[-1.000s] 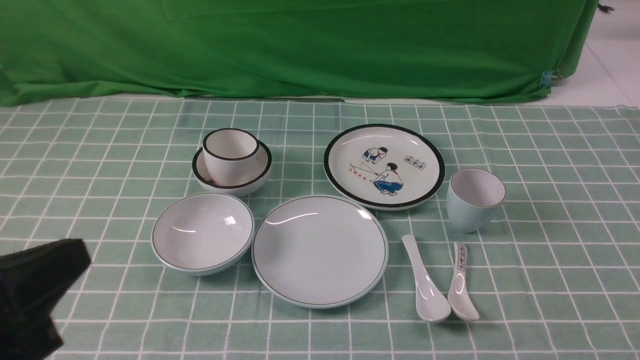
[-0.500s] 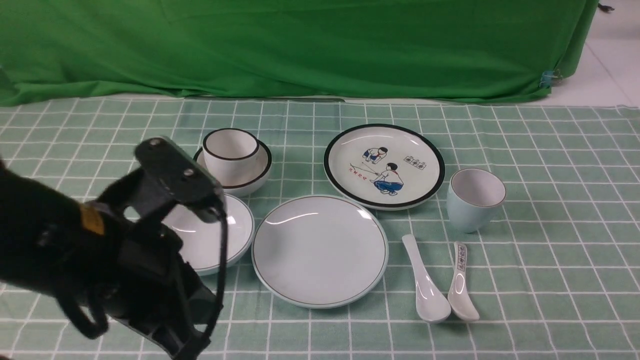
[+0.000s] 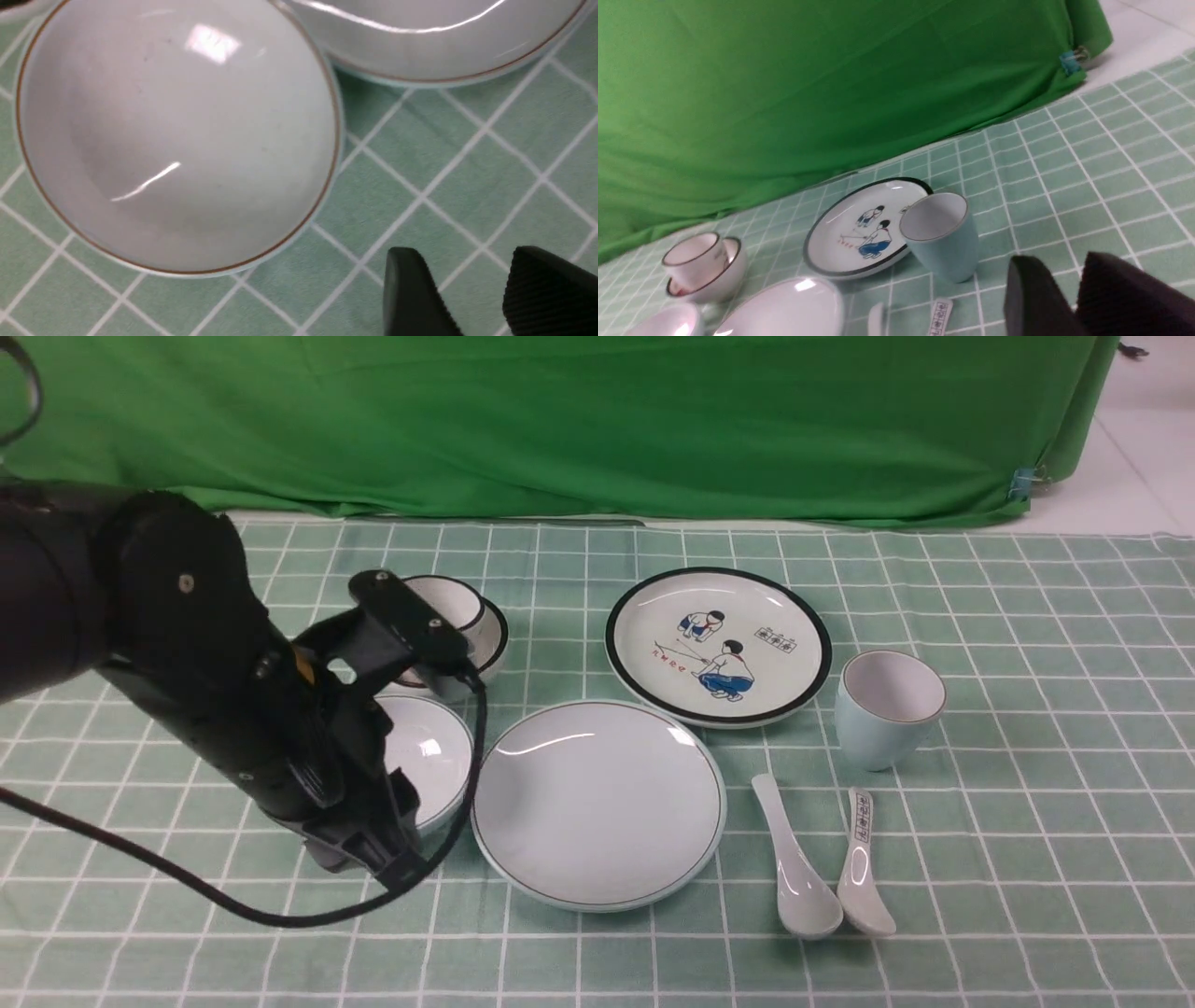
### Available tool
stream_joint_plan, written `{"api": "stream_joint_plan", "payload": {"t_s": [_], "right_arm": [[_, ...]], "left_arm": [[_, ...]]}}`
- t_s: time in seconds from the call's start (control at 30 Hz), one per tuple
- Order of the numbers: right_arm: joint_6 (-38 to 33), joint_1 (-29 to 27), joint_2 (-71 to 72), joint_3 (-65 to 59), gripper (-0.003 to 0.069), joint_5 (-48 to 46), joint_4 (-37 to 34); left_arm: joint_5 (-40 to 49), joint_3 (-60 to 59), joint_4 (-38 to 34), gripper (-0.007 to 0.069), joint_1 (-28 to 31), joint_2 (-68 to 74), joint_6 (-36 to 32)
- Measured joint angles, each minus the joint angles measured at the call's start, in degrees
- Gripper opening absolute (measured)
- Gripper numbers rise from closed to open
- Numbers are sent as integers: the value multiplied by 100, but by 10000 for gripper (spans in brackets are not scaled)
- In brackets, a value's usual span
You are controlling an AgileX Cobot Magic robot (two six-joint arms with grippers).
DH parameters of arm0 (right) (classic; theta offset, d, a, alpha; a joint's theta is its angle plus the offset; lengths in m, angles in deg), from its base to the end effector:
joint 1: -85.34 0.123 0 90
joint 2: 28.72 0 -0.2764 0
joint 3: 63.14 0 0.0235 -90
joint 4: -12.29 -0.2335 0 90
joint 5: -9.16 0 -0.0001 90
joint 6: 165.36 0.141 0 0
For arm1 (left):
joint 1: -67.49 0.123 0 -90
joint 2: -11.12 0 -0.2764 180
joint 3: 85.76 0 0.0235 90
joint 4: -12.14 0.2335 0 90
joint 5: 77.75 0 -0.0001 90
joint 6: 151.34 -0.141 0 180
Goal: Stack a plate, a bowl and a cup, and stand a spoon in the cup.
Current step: Use the left arm to grab a blue rice bowl
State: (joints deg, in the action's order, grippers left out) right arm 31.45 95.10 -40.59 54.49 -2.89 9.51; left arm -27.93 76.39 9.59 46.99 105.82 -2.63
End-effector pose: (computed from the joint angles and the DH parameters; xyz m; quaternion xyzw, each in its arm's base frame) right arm 0.0870 0.0164 0.2749 0.0545 0.6816 0.1878 0.7051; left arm 0.2699 -0.1060 0.1963 0.4210 0.8938 -0.0045 0.1543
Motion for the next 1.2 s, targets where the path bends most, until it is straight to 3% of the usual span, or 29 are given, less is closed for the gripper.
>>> {"api": "stream_joint_plan", "payload": {"t_s": [0.23,0.53,0.73,0.93,1.1,1.2], "right_arm": [[-1318,674,-897,1596,190,-1130,0],[-1460,838,-1361,1767,195,-1689,0],[-1460,838,-1361,1767,195,-1889,0],[-1460,838,-1361,1767,195,-1910,0],[-1467,838,-1361,1767,195,-1991,0],[-1503,838,-1361,1767,195,-2065,5]], "left_arm": [[-820,0,410,443,184,537,-35],[-1078,0,102,442,184,920,-890],[-1385,0,292,425,184,1149,-1069],[-1431,0,624,349,184,1434,-1080],[-1303,49,440,113,173,1430,-1181],[-1165,99,479,59,173,1342,-1161]]}}
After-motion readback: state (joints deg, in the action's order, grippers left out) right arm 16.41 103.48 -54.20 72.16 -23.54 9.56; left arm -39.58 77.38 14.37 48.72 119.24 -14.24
